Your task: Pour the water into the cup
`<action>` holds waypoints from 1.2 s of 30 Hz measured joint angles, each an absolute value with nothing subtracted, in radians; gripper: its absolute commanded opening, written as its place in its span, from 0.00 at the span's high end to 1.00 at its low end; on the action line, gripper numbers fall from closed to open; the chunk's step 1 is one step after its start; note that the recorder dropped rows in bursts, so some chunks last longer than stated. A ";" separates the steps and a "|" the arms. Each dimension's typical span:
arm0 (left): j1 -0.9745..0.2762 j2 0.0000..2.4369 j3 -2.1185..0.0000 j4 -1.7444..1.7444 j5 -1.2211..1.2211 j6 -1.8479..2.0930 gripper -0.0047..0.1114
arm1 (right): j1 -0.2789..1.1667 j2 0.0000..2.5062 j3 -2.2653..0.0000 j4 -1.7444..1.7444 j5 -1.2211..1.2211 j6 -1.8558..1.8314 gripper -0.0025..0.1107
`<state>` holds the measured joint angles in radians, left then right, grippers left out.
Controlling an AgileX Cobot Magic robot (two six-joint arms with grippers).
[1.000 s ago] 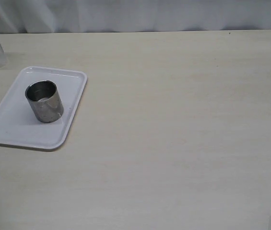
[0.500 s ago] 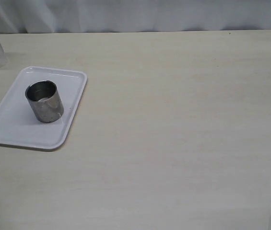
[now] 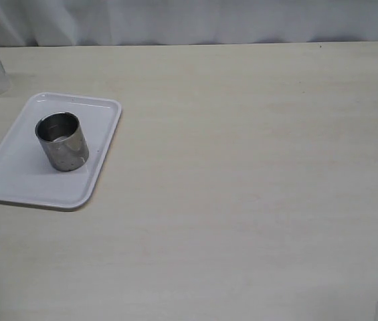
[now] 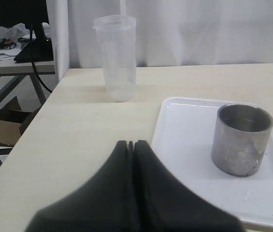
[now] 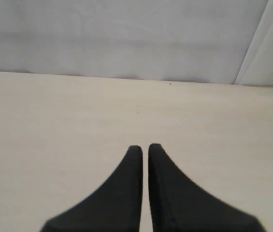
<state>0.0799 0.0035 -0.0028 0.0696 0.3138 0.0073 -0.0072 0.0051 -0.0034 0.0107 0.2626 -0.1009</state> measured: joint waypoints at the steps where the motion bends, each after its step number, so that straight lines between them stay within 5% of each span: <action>1: 0.080 0.004 -0.003 0.070 0.314 0.007 0.96 | -0.007 0.005 -0.003 0.000 0.280 -0.088 0.94; 36: 0.070 0.004 -0.003 0.070 0.314 0.007 0.96 | -0.007 0.005 -0.003 -0.030 0.342 -0.060 0.94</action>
